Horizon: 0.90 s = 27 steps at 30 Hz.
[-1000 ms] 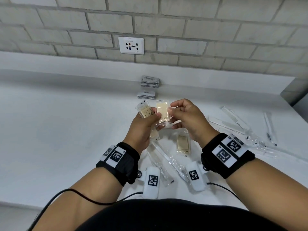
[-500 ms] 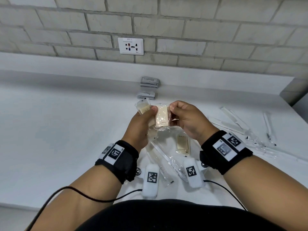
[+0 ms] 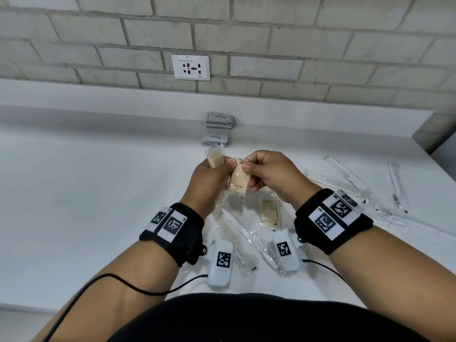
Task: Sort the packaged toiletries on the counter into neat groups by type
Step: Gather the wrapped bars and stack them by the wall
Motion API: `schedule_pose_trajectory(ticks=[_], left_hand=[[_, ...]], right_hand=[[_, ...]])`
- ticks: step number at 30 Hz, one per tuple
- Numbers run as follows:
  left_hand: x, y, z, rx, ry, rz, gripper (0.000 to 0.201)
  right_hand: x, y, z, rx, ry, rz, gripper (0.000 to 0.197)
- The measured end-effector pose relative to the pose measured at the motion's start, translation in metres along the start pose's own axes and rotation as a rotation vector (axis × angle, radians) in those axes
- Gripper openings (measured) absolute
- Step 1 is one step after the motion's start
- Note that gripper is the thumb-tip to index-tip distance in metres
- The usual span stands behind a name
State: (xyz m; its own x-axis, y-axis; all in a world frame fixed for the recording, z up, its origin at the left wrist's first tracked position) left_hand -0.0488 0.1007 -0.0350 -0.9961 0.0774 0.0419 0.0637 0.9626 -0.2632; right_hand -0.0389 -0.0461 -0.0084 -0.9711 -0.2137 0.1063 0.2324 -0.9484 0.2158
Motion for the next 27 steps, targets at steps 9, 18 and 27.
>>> schedule_pose_trajectory(ticks=[9, 18, 27], left_hand=[[0.003, 0.002, 0.010, 0.083, 0.148, 0.073, 0.017], [-0.001, 0.005, 0.002, -0.006, 0.150, 0.069, 0.010], [-0.001, 0.001, 0.007, 0.041, 0.327, 0.114, 0.010]], right_hand=[[-0.004, 0.015, -0.002, -0.313, -0.046, -0.117, 0.015], [0.003, 0.017, -0.008, 0.226, 0.030, -0.096, 0.026], [-0.005, 0.035, -0.008, 0.447, -0.062, -0.079, 0.015]])
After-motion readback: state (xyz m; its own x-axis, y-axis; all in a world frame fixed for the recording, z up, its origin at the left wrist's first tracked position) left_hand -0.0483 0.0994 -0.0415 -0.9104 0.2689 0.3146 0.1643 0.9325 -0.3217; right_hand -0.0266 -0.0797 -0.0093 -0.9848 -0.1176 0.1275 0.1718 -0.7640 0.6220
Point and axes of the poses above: each hand's wrist, its own x-axis away from the middle knuckle, its own y-axis out of the back of the hand, z = x × y, the point moved 3 cm from there along -x, towards the middle knuckle, and after that the axes turned 2 degrees about z, right-handed, at the moved point
